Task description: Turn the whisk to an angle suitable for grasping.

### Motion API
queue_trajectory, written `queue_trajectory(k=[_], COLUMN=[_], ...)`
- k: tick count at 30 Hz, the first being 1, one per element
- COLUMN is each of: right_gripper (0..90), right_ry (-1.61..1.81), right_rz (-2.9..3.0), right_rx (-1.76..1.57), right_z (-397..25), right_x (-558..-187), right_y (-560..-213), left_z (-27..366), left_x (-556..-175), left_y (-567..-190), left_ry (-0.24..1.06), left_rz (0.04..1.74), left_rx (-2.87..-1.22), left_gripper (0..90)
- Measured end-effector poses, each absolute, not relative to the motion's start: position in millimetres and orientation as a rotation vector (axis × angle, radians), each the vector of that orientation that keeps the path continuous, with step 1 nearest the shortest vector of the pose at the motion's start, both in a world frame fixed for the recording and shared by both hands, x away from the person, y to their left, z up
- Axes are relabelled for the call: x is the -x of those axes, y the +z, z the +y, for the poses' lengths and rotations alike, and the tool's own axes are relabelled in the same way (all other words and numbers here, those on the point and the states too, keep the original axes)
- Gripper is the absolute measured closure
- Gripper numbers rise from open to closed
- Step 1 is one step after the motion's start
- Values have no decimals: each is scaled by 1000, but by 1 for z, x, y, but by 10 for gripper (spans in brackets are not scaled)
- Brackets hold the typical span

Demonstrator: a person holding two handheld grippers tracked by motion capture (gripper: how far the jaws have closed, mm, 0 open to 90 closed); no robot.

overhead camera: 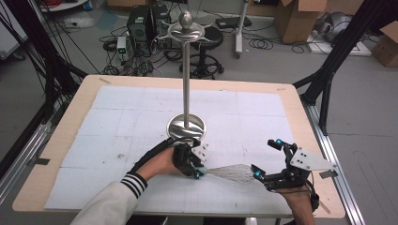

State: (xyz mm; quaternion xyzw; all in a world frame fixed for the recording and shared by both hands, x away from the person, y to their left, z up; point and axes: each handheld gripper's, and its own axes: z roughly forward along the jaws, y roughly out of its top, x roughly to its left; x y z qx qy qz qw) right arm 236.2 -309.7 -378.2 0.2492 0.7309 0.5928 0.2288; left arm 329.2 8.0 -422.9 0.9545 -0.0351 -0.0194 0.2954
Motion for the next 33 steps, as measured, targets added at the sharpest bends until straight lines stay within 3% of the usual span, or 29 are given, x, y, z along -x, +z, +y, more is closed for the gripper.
queue_trajectory(k=[2,12,19,21,33], right_gripper=[1,1,1,1,1], right_ry=[1632,1630,1622,1624,1615], right_rz=[2011,2009,2002,2003,2003], right_rx=[-687,-692,-694,-698,-693], right_z=[-310,-311,-314,-314,-316], right_x=[-236,-235,-235,-234,-231], right_y=[-378,-378,-379,-378,-376], left_z=[8,21,47,54,114], left_x=[-329,-327,-324,-322,-311], left_y=[-423,-408,-380,-374,-352], left_ry=[-52,-24,42,58,148], left_rz=[-95,-67,18,69,156], left_rx=[-2538,-2476,-2354,-2333,-2222], left_gripper=[677,387,168,52,17])
